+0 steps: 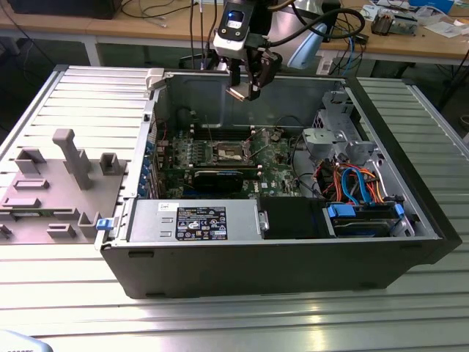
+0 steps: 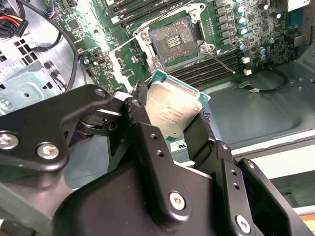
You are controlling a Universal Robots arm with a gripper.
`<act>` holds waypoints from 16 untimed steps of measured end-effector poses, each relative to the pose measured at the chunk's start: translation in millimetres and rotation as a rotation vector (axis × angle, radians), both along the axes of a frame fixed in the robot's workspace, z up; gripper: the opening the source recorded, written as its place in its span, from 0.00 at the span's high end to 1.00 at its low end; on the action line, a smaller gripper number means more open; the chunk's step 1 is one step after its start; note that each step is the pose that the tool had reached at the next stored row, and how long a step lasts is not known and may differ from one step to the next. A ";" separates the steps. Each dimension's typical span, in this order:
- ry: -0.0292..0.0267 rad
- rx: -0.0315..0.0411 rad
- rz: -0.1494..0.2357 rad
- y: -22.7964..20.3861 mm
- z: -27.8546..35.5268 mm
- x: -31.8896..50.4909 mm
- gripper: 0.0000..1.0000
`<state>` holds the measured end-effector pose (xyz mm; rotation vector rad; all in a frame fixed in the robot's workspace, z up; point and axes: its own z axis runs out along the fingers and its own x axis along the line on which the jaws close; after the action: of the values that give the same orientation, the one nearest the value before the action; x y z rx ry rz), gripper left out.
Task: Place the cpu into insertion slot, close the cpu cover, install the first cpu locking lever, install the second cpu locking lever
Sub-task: 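Place the cpu into insertion slot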
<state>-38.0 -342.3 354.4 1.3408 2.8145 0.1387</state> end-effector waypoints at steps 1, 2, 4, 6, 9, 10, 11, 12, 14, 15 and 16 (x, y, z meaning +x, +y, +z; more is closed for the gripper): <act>0.0000 0.0000 -0.001 0.0 0.0 0.0 0.45; 0.0000 0.0000 -0.002 0.0 0.0 0.0 0.45; -0.0001 0.0000 -0.003 0.0 0.0 0.0 0.45; 0.0000 0.0000 -0.006 0.0 0.0 0.0 0.45; 0.0000 0.0000 -0.009 0.0 0.0 0.0 0.45; 0.0000 0.0000 -0.009 0.0 0.0 0.0 0.45; 0.0000 0.0000 -0.011 0.0 0.0 0.0 0.45; 0.0000 0.0000 -0.011 0.0 0.0 0.0 0.45; 0.0000 0.0000 -0.013 0.0 0.0 0.0 0.45; 0.0000 0.0001 -0.014 0.0 0.0 0.0 0.45; 0.0000 0.0000 -0.014 0.0 0.0 0.0 0.45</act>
<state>-38.0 -342.3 354.4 1.3607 2.8042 0.1385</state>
